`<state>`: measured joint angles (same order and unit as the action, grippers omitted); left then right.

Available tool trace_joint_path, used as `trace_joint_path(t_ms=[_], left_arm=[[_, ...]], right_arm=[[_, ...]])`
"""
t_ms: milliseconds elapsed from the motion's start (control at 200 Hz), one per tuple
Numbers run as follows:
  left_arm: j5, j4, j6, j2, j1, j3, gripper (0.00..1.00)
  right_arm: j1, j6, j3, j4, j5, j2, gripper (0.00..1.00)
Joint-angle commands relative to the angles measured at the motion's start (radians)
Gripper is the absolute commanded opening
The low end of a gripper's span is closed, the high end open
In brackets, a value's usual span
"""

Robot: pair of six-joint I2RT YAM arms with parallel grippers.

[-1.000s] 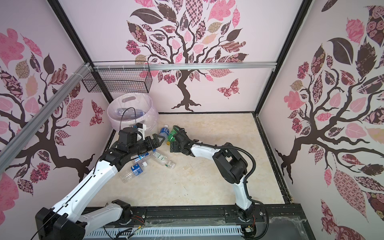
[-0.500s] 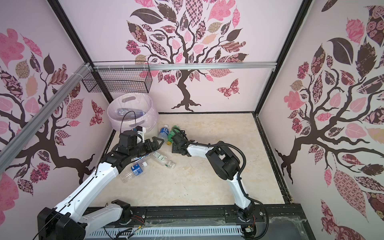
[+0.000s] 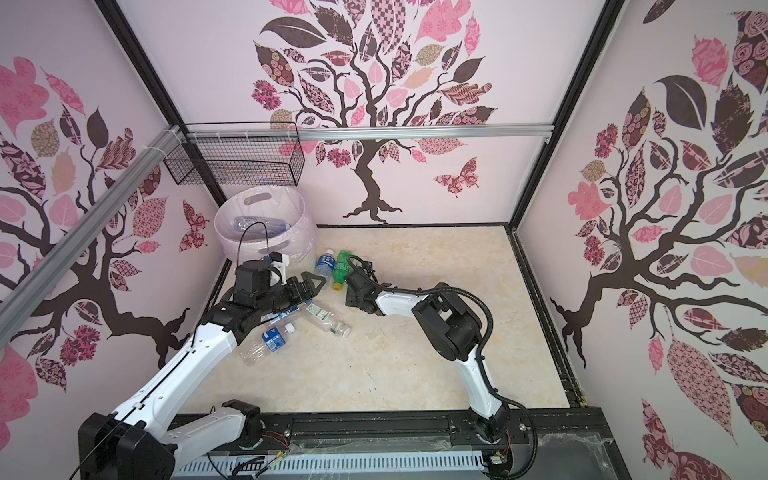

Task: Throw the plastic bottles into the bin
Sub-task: 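Close the right gripper on the clear green-label bottle's body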

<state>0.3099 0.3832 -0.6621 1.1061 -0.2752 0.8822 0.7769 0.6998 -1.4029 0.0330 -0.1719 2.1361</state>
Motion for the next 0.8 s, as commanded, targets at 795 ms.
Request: trace_joint_path(t_ms=[795], left_arm=[[-0.030, -0.022, 0.024, 0.052, -0.023, -0.007, 0.97]], right_arm=[[-0.002, -0.135, 0.211, 0.102, -0.004, -0.289, 0.54]])
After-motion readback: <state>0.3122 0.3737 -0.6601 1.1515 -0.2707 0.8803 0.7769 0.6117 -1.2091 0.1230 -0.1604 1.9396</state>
